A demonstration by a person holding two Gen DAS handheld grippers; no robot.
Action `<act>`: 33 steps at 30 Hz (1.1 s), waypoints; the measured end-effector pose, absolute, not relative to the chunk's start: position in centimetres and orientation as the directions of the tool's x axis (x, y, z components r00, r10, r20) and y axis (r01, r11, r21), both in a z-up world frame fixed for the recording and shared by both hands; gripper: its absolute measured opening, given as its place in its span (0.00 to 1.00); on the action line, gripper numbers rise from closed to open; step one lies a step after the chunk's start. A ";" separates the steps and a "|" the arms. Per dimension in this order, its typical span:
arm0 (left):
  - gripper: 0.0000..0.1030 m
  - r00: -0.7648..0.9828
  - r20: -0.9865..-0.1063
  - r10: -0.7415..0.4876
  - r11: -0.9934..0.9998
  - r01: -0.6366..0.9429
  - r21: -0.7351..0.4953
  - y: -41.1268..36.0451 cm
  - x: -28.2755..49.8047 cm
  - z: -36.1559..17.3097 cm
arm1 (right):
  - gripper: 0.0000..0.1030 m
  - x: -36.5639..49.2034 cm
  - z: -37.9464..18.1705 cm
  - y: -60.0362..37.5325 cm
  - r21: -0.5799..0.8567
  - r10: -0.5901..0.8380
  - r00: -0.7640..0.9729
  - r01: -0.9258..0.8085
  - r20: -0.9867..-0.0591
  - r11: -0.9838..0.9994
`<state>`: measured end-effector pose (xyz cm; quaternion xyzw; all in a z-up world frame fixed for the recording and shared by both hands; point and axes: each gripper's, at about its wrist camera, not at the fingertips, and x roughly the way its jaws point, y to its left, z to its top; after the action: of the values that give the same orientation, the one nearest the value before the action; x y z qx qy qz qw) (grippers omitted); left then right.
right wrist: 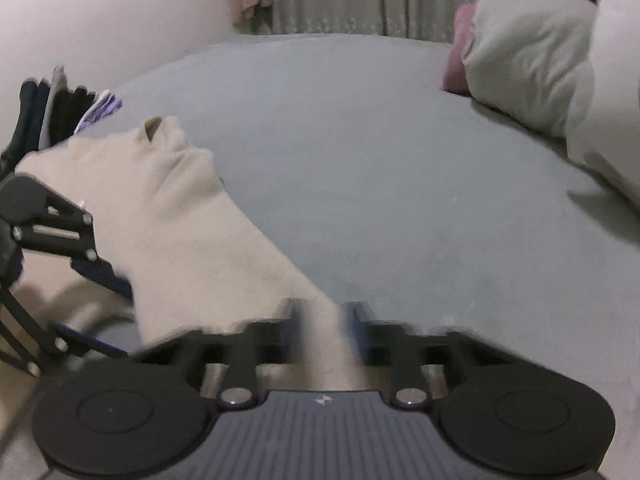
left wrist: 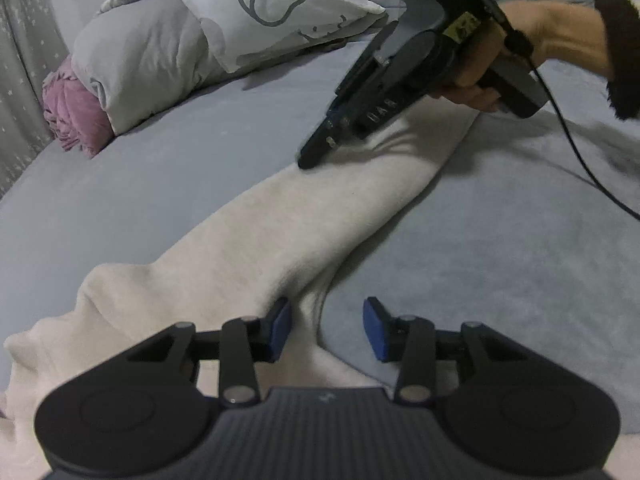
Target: Fold clothes
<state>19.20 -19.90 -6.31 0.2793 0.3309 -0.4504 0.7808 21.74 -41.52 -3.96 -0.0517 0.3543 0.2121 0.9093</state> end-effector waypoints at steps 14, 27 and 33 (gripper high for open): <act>0.08 0.380 -0.788 -0.484 0.398 0.898 0.189 -20.0 20.1 -6.3 | 0.12 17.2 -3.1 -43.1 -0.066 0.096 0.842 -0.155 -0.531 0.986; 0.04 0.386 -0.742 -0.548 0.490 0.867 0.089 -18.1 20.0 -4.4 | 0.39 7.6 -4.6 -40.0 0.357 0.517 0.642 -0.374 -0.566 0.856; 0.03 0.370 -0.714 -0.595 0.512 0.859 0.018 -16.4 19.9 -3.2 | 0.62 11.0 -7.7 -39.7 0.571 0.533 0.708 -0.221 -0.464 0.791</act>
<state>19.92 -16.42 -3.20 0.1986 0.3326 -0.4522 0.8034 11.04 -39.67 -7.74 0.2447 0.3184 0.2115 0.8911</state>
